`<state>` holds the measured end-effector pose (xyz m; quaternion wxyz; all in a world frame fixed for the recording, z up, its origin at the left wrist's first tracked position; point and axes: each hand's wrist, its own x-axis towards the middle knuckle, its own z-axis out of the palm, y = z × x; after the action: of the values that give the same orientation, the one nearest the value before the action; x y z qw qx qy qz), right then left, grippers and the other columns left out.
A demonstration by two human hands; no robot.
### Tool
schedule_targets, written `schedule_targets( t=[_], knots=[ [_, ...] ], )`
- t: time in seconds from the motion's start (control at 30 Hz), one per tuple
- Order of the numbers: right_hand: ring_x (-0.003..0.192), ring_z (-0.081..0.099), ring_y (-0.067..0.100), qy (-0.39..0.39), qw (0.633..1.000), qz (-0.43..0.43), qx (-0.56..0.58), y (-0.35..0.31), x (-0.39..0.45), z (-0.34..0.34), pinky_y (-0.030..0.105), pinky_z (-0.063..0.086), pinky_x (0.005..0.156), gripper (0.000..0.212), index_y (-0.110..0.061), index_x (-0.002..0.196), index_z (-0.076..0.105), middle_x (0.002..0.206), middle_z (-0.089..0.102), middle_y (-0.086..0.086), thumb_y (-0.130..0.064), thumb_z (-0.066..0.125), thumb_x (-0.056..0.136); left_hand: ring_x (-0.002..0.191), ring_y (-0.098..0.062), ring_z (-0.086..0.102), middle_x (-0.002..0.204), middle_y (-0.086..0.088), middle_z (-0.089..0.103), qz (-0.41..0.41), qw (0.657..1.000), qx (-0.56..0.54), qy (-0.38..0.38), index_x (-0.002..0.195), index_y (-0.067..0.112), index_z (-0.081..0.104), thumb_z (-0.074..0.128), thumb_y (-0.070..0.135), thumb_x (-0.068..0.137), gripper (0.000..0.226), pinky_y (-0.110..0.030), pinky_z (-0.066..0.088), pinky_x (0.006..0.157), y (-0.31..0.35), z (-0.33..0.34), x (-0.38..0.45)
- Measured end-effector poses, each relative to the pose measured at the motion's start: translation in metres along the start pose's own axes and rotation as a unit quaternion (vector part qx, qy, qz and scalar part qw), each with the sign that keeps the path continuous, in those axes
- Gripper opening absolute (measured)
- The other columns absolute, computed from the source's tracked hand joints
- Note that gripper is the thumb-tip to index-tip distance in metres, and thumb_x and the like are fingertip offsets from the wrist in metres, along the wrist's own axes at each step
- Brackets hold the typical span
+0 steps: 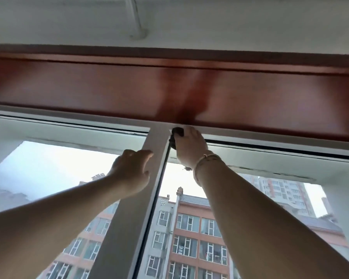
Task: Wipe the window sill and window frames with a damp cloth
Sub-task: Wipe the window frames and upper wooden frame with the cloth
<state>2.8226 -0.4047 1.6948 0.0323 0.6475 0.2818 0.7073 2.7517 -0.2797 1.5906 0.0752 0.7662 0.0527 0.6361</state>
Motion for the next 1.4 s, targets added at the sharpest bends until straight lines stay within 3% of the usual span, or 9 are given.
schedule_targets(
  t=[0.17, 0.3, 0.43, 0.5, 0.8, 0.93, 1.13, 1.23, 1.4],
  knots=[
    [0.117, 0.047, 0.032, 0.02, 0.999, -0.025, -0.043, -0.026, 0.022, 0.006, 0.037, 0.034, 0.102, 0.033, -0.002, 0.115, 0.061, 0.122, 0.054, 0.013, -0.009, 0.048, 0.086, 0.143, -0.021, 0.013, 0.152, -0.004, 0.026, 0.055, 0.997, 0.025, -0.042, 0.147, 0.044, 0.017, 0.048, 0.026, 0.095, 0.063, -0.032, 0.016, 0.115, -0.031, -0.003, 0.001],
    [0.087, 0.06, 0.034, 0.15, 0.988, -0.031, -0.02, -0.017, 0.035, -0.001, 0.036, 0.046, 0.079, 0.013, -0.003, 0.079, 0.07, 0.089, 0.067, 0.013, -0.004, 0.07, 0.066, 0.141, -0.019, 0.011, 0.15, 0.0, 0.026, 0.073, 0.996, 0.001, -0.043, 0.145, 0.05, 0.019, 0.047, 0.022, 0.097, 0.062, -0.032, 0.014, 0.114, -0.041, -0.007, 0.001],
    [0.13, 0.04, 0.035, 0.117, 0.987, -0.108, 0.013, -0.028, 0.038, 0.018, 0.043, 0.03, 0.109, 0.057, -0.004, 0.131, 0.054, 0.144, 0.043, 0.014, 0.006, 0.049, 0.076, 0.139, -0.01, 0.018, 0.152, 0.023, 0.025, 0.134, 0.99, 0.041, -0.022, 0.147, 0.045, 0.019, 0.042, 0.015, 0.097, 0.062, -0.031, -0.006, 0.118, -0.046, -0.007, 0.001],
    [0.138, 0.028, 0.03, 0.076, 0.99, -0.112, 0.033, -0.034, 0.044, 0.021, 0.039, 0.021, 0.114, 0.063, -0.008, 0.143, 0.038, 0.154, 0.028, 0.008, 0.006, 0.044, 0.082, 0.138, -0.009, 0.02, 0.15, 0.026, 0.027, 0.146, 0.988, 0.04, -0.015, 0.146, 0.044, 0.02, 0.041, 0.016, 0.098, 0.06, -0.032, -0.01, 0.118, -0.049, -0.008, 0.002],
    [0.133, 0.037, 0.027, 0.031, 0.965, -0.239, 0.1, -0.039, 0.006, 0.01, 0.03, 0.025, 0.111, 0.064, -0.008, 0.139, 0.045, 0.144, 0.043, 0.009, 0.012, 0.052, 0.079, 0.137, -0.003, 0.012, 0.149, 0.012, 0.031, 0.115, 0.991, -0.065, -0.019, 0.139, 0.042, 0.04, 0.044, 0.021, 0.097, 0.047, -0.021, 0.005, 0.11, -0.049, -0.02, -0.014],
    [0.141, 0.022, 0.024, 0.024, 0.984, -0.162, 0.064, -0.03, 0.026, 0.006, 0.027, 0.013, 0.114, 0.062, -0.009, 0.147, 0.03, 0.153, 0.027, 0.006, 0.007, 0.042, 0.087, 0.128, -0.003, 0.028, 0.125, 0.023, 0.048, 0.084, 0.989, -0.107, 0.057, 0.122, 0.035, 0.056, 0.051, 0.012, 0.09, 0.04, -0.02, 0.016, 0.105, -0.068, -0.025, -0.019],
    [0.13, 0.038, 0.024, 0.023, 0.955, -0.264, 0.134, -0.063, -0.03, 0.006, 0.029, 0.025, 0.113, 0.058, -0.006, 0.137, 0.048, 0.14, 0.047, 0.008, 0.014, 0.054, 0.082, 0.111, -0.02, 0.05, 0.103, 0.024, 0.053, 0.008, 0.985, -0.162, 0.063, 0.101, 0.035, 0.061, 0.053, 0.005, 0.081, 0.037, -0.043, 0.038, 0.103, -0.089, -0.042, -0.024],
    [0.137, 0.028, 0.02, -0.026, 0.942, -0.304, 0.139, -0.091, -0.112, 0.0, 0.023, 0.008, 0.115, 0.067, -0.012, 0.142, 0.041, 0.147, 0.04, 0.002, 0.013, 0.056, 0.081, 0.121, -0.018, 0.043, 0.095, 0.027, 0.052, -0.023, 0.981, -0.18, 0.061, 0.1, 0.03, 0.064, 0.051, 0.002, 0.082, 0.036, -0.041, 0.036, 0.104, -0.084, -0.043, -0.06],
    [0.142, 0.018, 0.017, -0.068, 0.947, -0.283, 0.133, -0.114, -0.152, -0.001, 0.028, 0.008, 0.119, 0.069, -0.02, 0.147, 0.031, 0.153, 0.028, -0.003, 0.008, 0.05, 0.087, 0.119, -0.018, 0.039, 0.094, 0.023, 0.051, -0.031, 0.982, -0.182, 0.027, 0.102, 0.028, 0.061, 0.049, 0.001, 0.082, 0.036, -0.038, 0.036, 0.1, -0.074, -0.041, -0.101]
  ],
)
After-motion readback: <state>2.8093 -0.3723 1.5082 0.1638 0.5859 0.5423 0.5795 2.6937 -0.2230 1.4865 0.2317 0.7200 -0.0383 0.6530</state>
